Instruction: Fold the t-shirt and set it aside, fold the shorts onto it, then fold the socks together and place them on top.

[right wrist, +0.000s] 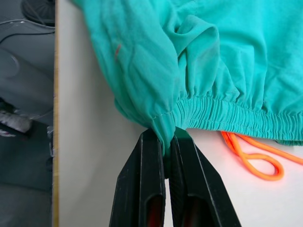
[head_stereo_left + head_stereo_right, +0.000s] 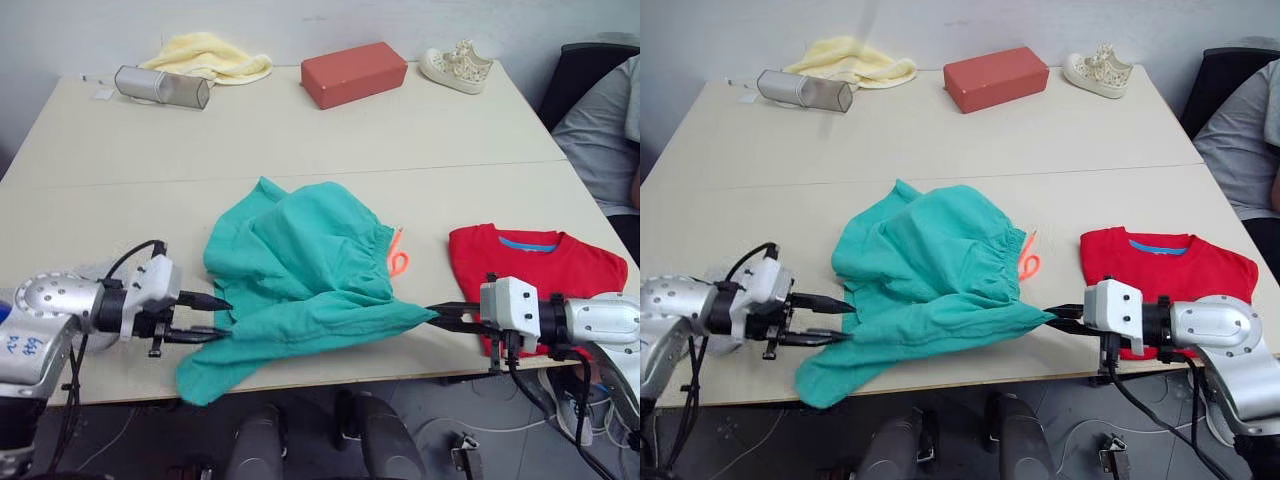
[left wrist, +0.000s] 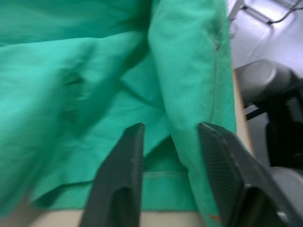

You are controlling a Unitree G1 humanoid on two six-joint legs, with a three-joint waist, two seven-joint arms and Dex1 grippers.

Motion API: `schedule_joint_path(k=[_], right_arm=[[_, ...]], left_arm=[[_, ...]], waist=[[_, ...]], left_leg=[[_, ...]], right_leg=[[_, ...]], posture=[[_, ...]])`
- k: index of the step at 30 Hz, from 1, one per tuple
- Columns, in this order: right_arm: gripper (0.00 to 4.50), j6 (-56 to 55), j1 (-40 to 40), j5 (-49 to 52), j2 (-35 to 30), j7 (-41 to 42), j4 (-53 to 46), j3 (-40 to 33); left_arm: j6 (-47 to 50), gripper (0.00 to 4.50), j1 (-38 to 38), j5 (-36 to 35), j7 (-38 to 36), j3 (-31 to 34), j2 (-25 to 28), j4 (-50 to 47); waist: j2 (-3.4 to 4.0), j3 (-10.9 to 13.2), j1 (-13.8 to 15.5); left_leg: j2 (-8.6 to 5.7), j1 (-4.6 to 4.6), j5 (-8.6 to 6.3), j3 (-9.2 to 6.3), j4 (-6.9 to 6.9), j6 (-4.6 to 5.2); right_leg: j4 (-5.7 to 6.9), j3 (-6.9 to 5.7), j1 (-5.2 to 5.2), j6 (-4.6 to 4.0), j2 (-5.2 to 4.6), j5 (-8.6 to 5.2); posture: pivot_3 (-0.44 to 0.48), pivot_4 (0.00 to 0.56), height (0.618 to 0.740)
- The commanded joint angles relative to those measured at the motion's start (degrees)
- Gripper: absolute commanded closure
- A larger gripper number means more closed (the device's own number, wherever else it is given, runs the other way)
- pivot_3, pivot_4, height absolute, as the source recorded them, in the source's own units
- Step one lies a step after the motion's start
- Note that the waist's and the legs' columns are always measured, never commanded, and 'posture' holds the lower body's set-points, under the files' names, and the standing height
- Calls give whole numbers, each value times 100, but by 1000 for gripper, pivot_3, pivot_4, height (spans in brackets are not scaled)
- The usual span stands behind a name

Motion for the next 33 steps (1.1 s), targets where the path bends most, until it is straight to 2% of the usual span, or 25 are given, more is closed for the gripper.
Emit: schedule_joint_path(k=[1, 2, 5, 8, 14, 21, 24, 27, 33], right_arm=[[4500, -22, 54, -112, 112, -189, -48, 45], [4500, -10, 62, -122, 134, -218, -51, 56], [4500, -10, 69, -119, 145, -240, -41, 69], [4500, -16, 62, -131, 156, -237, -2, 89], [4500, -23, 15, -104, 172, -210, 32, 129], [4500, -33, -39, -45, 183, -175, 32, 175], [4500, -38, -5, 7, 161, -143, 9, 141], [4500, -49, -3, 52, 147, -80, 10, 138], [4500, -148, 41, 214, 96, 69, 31, -40]], left_arm=[[623, 1938, 468, -458, 4, 621, 315, -532], [753, 1786, 687, -519, -3, 753, 373, -676], [900, 819, 1163, -614, 13, 1054, 417, -965], [614, 20, 1665, -376, 53, 1228, 292, -1078], [450, 20, 2253, -6, 358, 1124, 154, -1132], [186, 20, 2337, 260, 491, 779, 43, -1146], [21, 572, 2171, 314, 365, 771, 136, -971], [-456, 1531, 2117, 672, 109, 645, 349, -717], [-895, 3424, 1498, 940, 133, 254, 349, -232]], waist=[[0, 0, 4], [0, 0, -4], [2, 0, 2], [2, 0, 7], [2, 0, 5], [1, 0, 9], [2, 0, 11], [2, 0, 9], [4, -1, 12]], left_leg=[[-1, 1, 0, 1, 0, 1], [0, 1, 0, 1, 0, 1], [-1, 10, -4, 9, -1, 0], [-1, 11, -15, 8, -1, -18], [-1, 12, -18, 9, -1, -20], [0, 11, -22, 10, -2, -22], [0, 11, -23, 9, -2, -21], [0, 11, -23, 9, -2, -21], [4, 11, -25, 14, -7, -21]], right_leg=[[0, 0, 0, 0, 0, 0], [-2, 0, 0, 0, 2, -1], [-4, 11, 1, 1, 1, -8], [-9, 14, 3, 0, 1, -9], [-12, 15, 3, -3, 2, -10], [-15, 15, 4, -3, 1, -11], [-15, 15, 4, -3, 2, -11], [-15, 15, 4, -3, 3, -11], [-22, 13, 3, -4, 3, -11]], posture=[[0, 150, 740], [0, 150, 740], [0, 150, 740], [0, 150, 740], [0, 150, 740], [0, 150, 740], [0, 150, 740], [0, 150, 740], [0, 150, 740]])
